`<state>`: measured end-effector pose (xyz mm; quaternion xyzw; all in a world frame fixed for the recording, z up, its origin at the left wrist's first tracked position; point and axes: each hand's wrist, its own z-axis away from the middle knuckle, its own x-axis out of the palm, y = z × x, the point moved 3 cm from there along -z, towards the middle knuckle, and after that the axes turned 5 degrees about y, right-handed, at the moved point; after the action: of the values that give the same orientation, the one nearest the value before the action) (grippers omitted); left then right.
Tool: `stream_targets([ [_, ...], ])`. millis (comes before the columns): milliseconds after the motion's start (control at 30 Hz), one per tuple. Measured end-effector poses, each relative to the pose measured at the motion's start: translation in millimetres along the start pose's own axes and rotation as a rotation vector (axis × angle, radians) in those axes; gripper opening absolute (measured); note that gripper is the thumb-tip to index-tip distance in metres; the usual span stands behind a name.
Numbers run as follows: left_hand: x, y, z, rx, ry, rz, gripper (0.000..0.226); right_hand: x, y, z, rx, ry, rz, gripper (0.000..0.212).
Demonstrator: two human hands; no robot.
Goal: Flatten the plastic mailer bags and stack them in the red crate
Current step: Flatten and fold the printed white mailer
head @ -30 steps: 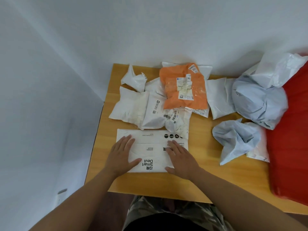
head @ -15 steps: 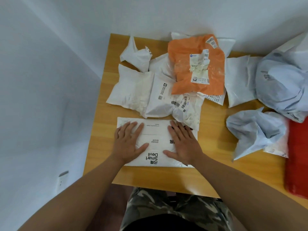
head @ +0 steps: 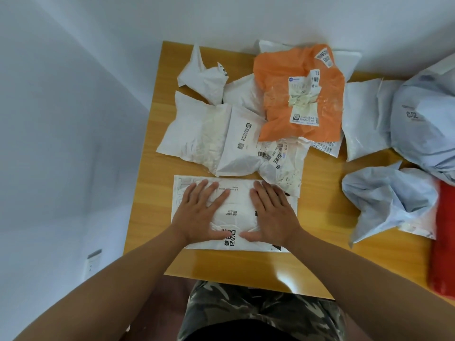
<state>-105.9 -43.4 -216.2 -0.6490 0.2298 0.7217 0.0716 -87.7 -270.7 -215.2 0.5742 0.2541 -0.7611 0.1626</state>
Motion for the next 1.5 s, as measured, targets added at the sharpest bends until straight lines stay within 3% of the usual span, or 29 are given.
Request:
stream_targets([
  [200,0,2,-4,0.072,0.047,0.002,0.107,-3,-6,-17,-0.144,0.041,0.012,0.120],
  [633,0,1,-6,0.022,-0.075,-0.013,0.113,-4,-39,-40,-0.293,0.069,-0.030,0.129],
  [1267,-1,1,-5,0.039,-0.052,0.007,0.108,-1,-20,-18,-0.170,0.052,-0.033,0.123],
  [1500,-1,1,-6,0.033,-0.059,-0.008,0.109,0,15,9,-0.064,0.044,-0.026,0.115],
])
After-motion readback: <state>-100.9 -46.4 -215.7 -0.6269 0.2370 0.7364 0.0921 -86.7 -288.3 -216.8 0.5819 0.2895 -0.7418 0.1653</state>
